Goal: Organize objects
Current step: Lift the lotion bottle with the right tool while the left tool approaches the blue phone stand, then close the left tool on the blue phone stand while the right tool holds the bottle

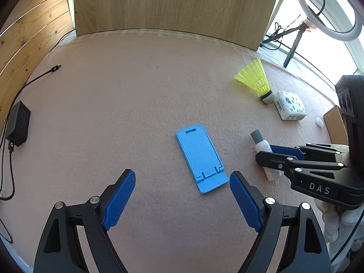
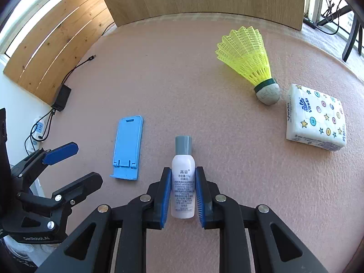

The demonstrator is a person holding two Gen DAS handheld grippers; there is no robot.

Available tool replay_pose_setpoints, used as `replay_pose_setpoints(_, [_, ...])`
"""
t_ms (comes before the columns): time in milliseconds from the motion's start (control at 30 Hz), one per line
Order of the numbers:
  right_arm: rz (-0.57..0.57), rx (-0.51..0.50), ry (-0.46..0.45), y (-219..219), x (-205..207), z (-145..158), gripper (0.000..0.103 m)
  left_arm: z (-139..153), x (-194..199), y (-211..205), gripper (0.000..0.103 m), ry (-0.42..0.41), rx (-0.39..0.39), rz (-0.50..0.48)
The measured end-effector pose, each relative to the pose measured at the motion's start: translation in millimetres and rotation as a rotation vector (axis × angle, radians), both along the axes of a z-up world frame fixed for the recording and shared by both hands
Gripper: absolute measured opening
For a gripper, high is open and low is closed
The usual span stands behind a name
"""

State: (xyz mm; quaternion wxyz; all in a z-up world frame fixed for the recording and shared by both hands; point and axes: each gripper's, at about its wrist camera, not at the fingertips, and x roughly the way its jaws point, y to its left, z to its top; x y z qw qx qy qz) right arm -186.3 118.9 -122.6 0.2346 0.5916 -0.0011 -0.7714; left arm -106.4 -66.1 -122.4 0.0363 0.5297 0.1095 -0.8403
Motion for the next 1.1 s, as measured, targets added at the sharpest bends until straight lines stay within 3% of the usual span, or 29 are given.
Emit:
replay_pose_setpoints(233, [-0.032, 0.052, 0.057, 20.4, 8.3, 6.1, 0.025, -18.1, -38.9, 20.2, 0.086, -0.071, -0.016, -0.026])
replay_pose_setpoints(367, [-0.043, 0.062, 0.077, 25.8, 13.6, 7.0, 0.025, -25.0, -47.7, 32.9, 0.072, -0.093, -0.106, -0.047])
replay_pose_setpoints(433, [-0.046, 0.075, 0.087, 25.7, 15.8, 6.7, 0.025, -24.7, -49.0, 34.3, 0.070, -0.093, -0.109, -0.052])
replay_pose_setpoints(567, [-0.051, 0.104, 0.105, 22.5, 20.2, 4.0, 0.025, -22.3, -48.5, 31.8, 0.052, -0.087, -0.116, -0.046])
replay_pose_setpoints(733, [-0.055, 0.128, 0.121, 16.7, 22.7, 0.0, 0.022, -20.2, -44.3, 29.5, 0.042, -0.077, -0.125, -0.057])
replay_pose_setpoints(767, [-0.050, 0.138, 0.130, 15.0, 23.5, -0.5, 0.019, -19.8, -43.0, 29.9, 0.041, -0.075, -0.128, -0.060])
replay_pose_setpoints(1100, [-0.072, 0.097, 0.139, 33.2, 27.7, 1.2, 0.019, -17.0, -19.2, 35.6, 0.040, -0.072, -0.141, -0.071])
